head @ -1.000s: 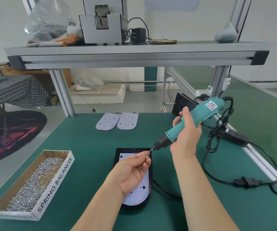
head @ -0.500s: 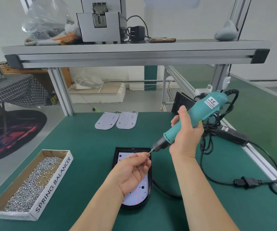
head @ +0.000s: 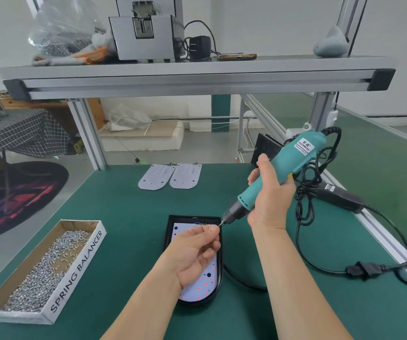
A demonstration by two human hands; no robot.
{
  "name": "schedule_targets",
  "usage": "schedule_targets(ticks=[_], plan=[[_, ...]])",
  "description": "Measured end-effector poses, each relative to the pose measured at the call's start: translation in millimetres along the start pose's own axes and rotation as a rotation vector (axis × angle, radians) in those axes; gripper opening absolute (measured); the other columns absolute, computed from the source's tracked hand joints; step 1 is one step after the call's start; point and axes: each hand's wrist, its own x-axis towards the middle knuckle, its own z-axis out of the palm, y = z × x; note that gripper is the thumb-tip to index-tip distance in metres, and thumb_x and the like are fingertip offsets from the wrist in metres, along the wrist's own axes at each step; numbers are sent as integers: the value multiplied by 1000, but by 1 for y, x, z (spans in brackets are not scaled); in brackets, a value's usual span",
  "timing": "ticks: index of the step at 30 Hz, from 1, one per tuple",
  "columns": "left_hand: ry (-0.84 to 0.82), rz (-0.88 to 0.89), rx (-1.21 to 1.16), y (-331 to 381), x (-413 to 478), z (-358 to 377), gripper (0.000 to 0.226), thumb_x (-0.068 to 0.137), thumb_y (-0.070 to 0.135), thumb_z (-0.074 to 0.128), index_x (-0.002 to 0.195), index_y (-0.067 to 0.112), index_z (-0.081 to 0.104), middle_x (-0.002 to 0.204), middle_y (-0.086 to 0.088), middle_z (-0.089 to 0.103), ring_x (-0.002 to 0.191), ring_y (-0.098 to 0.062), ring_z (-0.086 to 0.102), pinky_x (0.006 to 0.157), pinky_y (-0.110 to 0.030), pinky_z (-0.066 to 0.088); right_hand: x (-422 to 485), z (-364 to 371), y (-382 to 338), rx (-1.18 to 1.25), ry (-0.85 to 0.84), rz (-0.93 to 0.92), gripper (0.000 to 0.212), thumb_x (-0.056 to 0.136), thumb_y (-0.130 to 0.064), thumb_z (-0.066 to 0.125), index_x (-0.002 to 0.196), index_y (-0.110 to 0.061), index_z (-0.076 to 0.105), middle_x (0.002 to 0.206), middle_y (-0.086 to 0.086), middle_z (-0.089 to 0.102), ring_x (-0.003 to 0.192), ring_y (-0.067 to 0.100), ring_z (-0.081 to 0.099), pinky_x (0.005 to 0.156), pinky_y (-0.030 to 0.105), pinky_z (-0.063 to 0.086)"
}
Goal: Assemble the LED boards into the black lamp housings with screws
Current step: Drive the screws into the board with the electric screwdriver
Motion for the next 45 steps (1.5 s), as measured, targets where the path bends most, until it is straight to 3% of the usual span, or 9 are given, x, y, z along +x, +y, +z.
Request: schedule_targets(ticks=[5,11,18,27,31,35,38,41,45], plan=[[-14,36,114,-3,2,1,12,90,-5,64,80,1,61,68,-8,57,53,-11,54,38,-15,36,6,-4,0,-6,30,29,22,89,-22,73,84,-17,52,58,-5,55,55,12,50,55,23,44],[-20,89,189,-7,4,1,15,89,-7,65,77,2,62,66,-6,55,54,-11,53,41,-15,36,6,-3,1,-65,-20,30,24,82,-26,74,77,-19,52,57,-1,53,53,13,48,51,21,42],[54,192,540,-18,2,10,13,86,-2,72,80,4,62,56,-1,58,49,-9,51,46,-16,35,9,-4,1,-226,-158,-13,21,89,-19,73,79,-14,55,56,-2,50,51,9,48,49,19,42],[75,241,618,-17,-3,13,13,85,-2,72,80,3,62,54,2,57,48,-7,51,47,-15,36,12,-6,7,-254,-151,24,18,90,-20,72,82,-15,57,55,-2,52,50,7,48,50,17,43],[74,221,623,-15,-2,12,14,83,-2,76,88,1,63,57,2,58,47,-7,49,48,-16,38,15,-9,7,-227,-114,10,21,86,-24,74,79,-18,55,55,-2,53,51,10,49,50,20,44],[83,158,629,-15,-7,12,40,77,4,83,109,10,60,68,2,61,54,-7,55,55,-18,41,17,-10,4,-183,-49,2,24,82,-29,74,72,-23,54,55,-2,53,52,13,47,52,25,42],[278,266,862,-14,-10,8,36,84,24,77,113,22,57,70,8,58,52,-1,51,54,-16,40,15,-10,4,-164,-21,-24,22,82,-30,73,74,-23,54,56,-3,54,53,13,49,55,26,43],[519,454,1416,-9,-12,3,19,94,31,58,113,33,58,66,11,54,68,-12,56,53,-24,33,12,-8,6,-162,3,-68,22,84,-28,73,77,-21,53,55,-4,54,53,11,51,55,23,45],[535,402,1765,-13,-13,5,24,96,47,49,91,24,43,66,5,49,71,-25,51,51,-29,27,5,-3,13,-157,29,-130,22,86,-25,74,76,-20,54,55,-5,56,52,10,52,55,20,46]])
